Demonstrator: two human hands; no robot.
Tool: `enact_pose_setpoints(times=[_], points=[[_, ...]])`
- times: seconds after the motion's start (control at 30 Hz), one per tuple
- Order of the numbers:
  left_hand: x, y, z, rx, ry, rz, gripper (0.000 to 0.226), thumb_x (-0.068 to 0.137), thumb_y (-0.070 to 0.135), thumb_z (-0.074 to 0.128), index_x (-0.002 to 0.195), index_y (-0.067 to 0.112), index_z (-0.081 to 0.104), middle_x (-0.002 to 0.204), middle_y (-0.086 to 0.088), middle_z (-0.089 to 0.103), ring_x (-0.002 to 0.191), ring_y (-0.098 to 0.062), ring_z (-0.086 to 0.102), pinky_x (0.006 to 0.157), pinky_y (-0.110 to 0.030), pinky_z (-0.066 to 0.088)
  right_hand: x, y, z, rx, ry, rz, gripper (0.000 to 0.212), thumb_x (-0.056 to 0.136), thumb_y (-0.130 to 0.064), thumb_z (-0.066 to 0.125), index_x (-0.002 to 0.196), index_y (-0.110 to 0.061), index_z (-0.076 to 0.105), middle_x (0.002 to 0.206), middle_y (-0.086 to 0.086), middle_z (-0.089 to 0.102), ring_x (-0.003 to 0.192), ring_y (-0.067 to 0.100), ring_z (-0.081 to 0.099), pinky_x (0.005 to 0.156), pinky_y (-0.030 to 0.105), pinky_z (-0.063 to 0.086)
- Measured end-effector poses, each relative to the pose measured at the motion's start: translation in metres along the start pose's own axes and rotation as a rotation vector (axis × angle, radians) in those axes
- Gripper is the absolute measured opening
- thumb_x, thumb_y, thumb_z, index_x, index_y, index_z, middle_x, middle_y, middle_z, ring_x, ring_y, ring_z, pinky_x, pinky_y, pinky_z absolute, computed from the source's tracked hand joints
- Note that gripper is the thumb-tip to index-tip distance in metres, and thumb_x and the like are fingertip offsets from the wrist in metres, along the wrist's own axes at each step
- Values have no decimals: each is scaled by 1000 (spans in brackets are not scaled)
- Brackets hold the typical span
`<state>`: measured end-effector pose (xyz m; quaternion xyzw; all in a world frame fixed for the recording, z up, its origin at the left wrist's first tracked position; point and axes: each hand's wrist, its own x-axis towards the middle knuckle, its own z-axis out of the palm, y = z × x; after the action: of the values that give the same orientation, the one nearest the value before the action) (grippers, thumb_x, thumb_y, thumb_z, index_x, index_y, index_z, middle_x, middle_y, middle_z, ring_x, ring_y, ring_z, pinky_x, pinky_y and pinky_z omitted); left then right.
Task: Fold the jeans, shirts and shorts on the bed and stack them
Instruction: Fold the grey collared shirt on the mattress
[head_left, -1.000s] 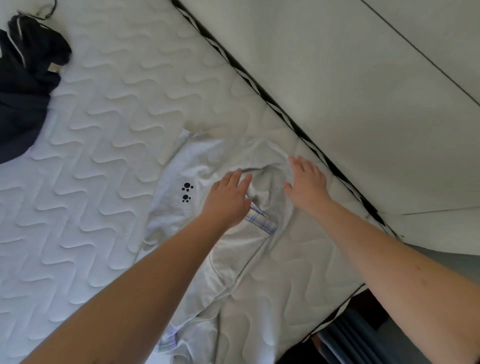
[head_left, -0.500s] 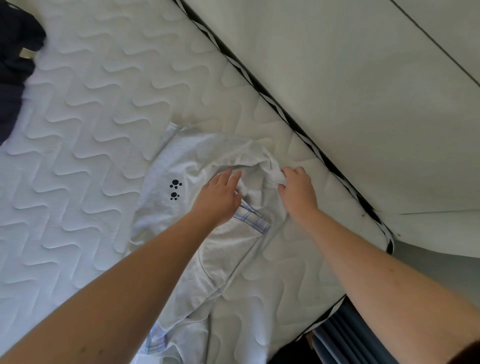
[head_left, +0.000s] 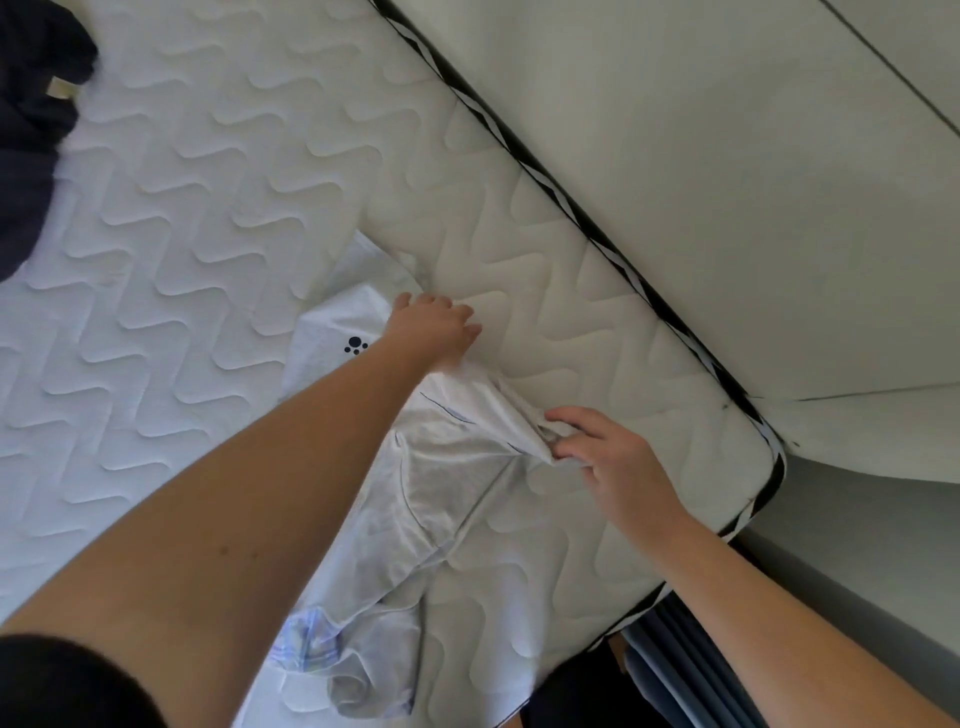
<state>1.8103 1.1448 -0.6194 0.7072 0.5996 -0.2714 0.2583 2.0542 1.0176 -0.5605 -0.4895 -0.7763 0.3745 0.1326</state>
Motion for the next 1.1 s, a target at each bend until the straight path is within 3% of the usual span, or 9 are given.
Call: enact_pose_setpoints(times=[0.2,0.27,0.33,0.53,0.73,0.83,0.97,1.03,1.1], points=[[-3,-35,14,246,-171,125,50,95,62,38,118,25,64,135,2,52,135,-20,37,116,-50,15,-20,20,-10,-30,52,84,31,64,24,68,71,-6,66,120,11,66,102,27,66,81,31,55],[-10,-31,20,161,-217,100,43,93,61,44,102,23,61,105,2,62,100,-19,54,97,-40,38,-18,26,-6,-69,84,194,32,65,21,66,74,-10,64,121,9,64,108,28,60,89,31,45],[-21,-24,28,22,-214,16,42,93,60,46,96,19,54,78,4,52,78,-19,51,71,-36,38,-15,34,1,-130,126,342,32,67,16,66,82,-13,65,125,7,60,116,29,53,96,33,33],[-69,-16,56,-184,96,77,25,98,45,49,91,20,51,85,-2,55,82,-26,53,66,-33,33,-10,16,29,-205,177,604,50,76,2,66,121,-18,60,149,11,36,138,33,29,108,49,25],[-118,4,74,-478,422,238,15,96,25,62,98,12,70,96,-4,65,89,-27,59,71,-34,44,-20,-28,60,-173,404,480,51,73,9,57,116,-18,61,119,6,53,108,27,50,85,40,39],[-132,14,79,-527,446,243,19,98,29,58,96,14,69,92,0,69,82,-23,62,69,-33,48,-19,-35,73,210,171,679,12,97,-24,50,98,-20,61,91,1,65,79,22,61,70,35,47],[-146,19,83,-496,458,325,14,93,25,67,91,12,72,82,0,71,72,-22,65,61,-29,47,7,-35,92,949,-13,1276,55,94,-64,42,90,-13,62,75,4,71,55,16,67,51,25,45],[-149,17,84,-471,438,349,14,91,25,70,89,12,73,81,0,72,72,-21,66,62,-25,44,22,-26,99,1116,53,1360,63,86,-71,50,92,-9,64,79,6,74,60,18,71,50,25,50],[-150,13,86,-462,377,352,18,92,31,68,91,14,74,83,2,72,74,-18,66,64,-26,47,33,-18,104,1132,124,1376,51,88,-56,62,99,-6,65,78,9,73,59,19,71,48,25,52]])
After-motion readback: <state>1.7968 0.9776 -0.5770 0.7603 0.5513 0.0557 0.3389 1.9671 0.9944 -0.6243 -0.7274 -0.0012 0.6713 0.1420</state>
